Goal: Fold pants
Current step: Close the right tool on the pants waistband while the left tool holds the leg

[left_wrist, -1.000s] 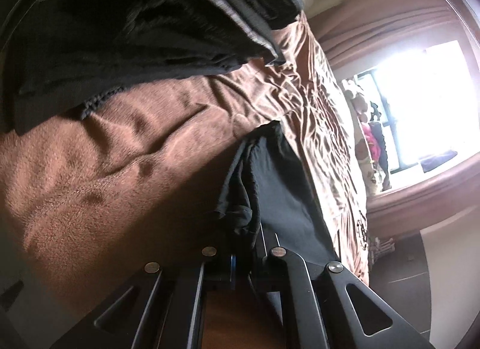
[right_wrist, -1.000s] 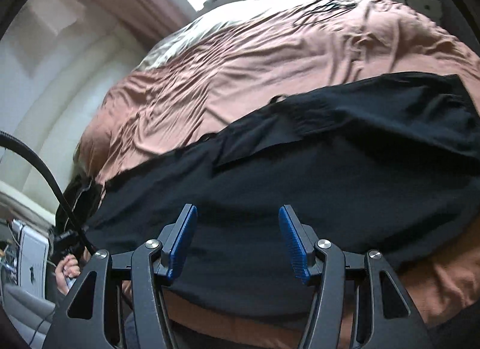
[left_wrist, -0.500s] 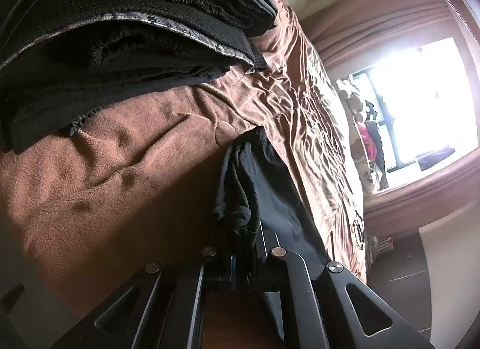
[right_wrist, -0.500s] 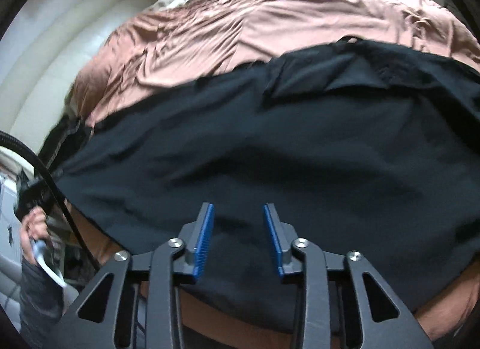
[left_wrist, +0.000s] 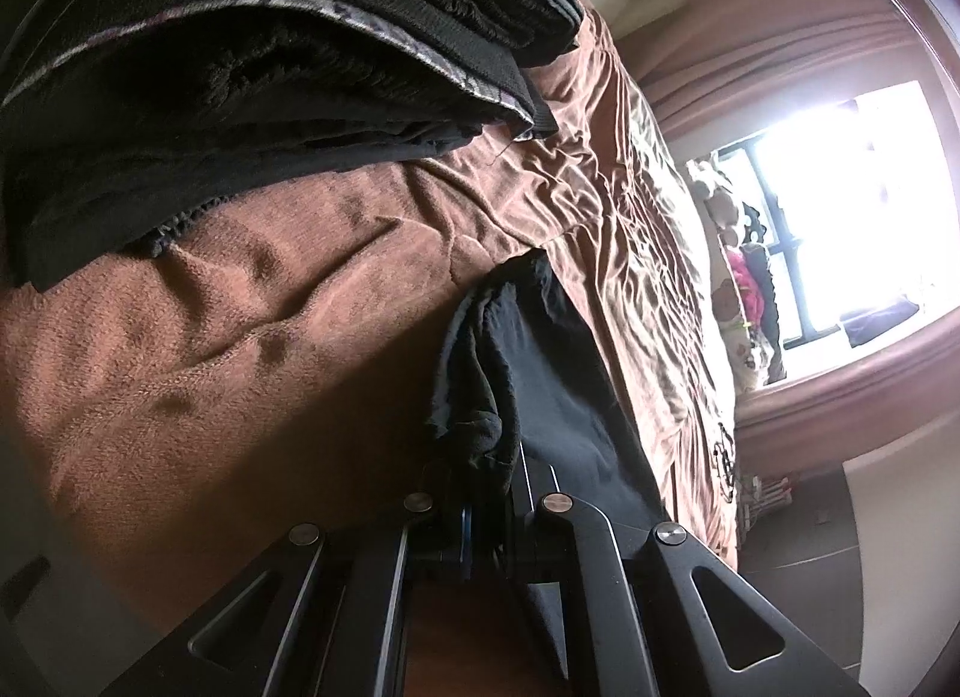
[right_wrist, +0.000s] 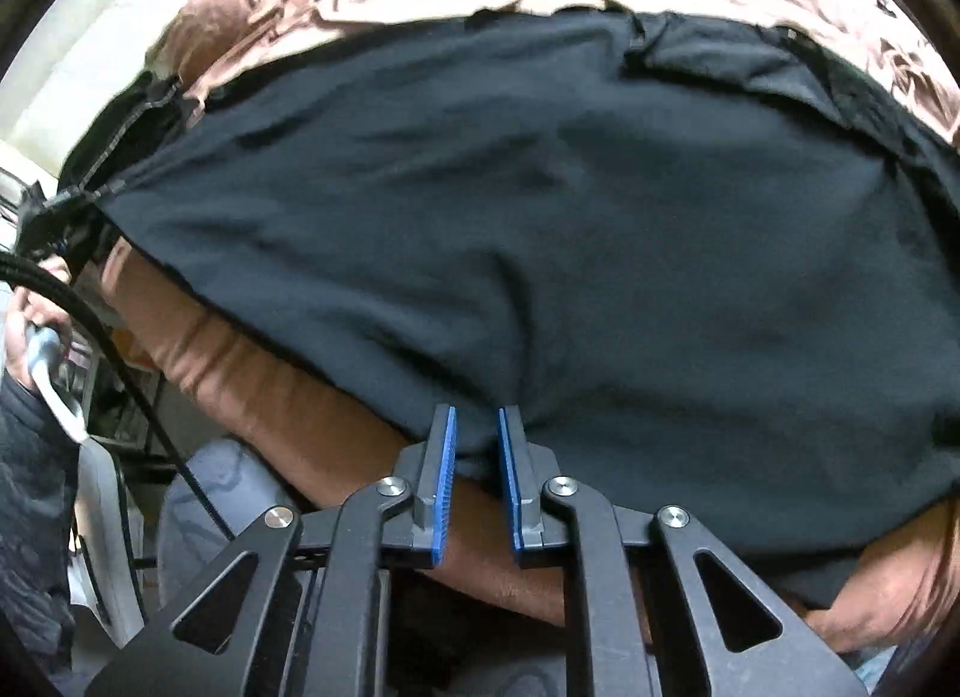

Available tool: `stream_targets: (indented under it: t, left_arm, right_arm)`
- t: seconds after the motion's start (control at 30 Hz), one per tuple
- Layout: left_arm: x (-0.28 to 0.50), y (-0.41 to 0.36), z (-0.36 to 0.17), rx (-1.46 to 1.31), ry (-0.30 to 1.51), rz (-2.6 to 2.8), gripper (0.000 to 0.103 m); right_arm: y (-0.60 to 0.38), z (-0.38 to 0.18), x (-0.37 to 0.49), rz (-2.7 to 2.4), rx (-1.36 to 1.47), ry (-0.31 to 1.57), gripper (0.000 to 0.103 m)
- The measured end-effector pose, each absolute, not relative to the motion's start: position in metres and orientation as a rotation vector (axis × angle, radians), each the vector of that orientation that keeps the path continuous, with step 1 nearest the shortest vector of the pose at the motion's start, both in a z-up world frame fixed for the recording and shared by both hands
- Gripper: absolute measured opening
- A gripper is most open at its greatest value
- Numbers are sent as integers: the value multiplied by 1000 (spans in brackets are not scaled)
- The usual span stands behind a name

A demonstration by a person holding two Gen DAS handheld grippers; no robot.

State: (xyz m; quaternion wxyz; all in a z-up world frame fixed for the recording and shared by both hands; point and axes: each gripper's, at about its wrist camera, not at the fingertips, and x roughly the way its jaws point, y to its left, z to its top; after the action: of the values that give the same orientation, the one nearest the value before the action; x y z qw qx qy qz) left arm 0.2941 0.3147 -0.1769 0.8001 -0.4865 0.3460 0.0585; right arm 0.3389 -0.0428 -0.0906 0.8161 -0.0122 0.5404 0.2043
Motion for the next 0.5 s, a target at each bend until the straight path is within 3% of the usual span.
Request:
stream_targets:
  t: [0.23, 0.5]
  left_arm:
    - [291, 317, -185, -1054, 752, 135, 7]
    - [290, 318, -191, -1074, 752, 146, 7]
  right_arm:
    - [-40, -79, 381, 391, 14, 1088, 11]
    - [-38, -106, 433, 333, 47, 1096, 11]
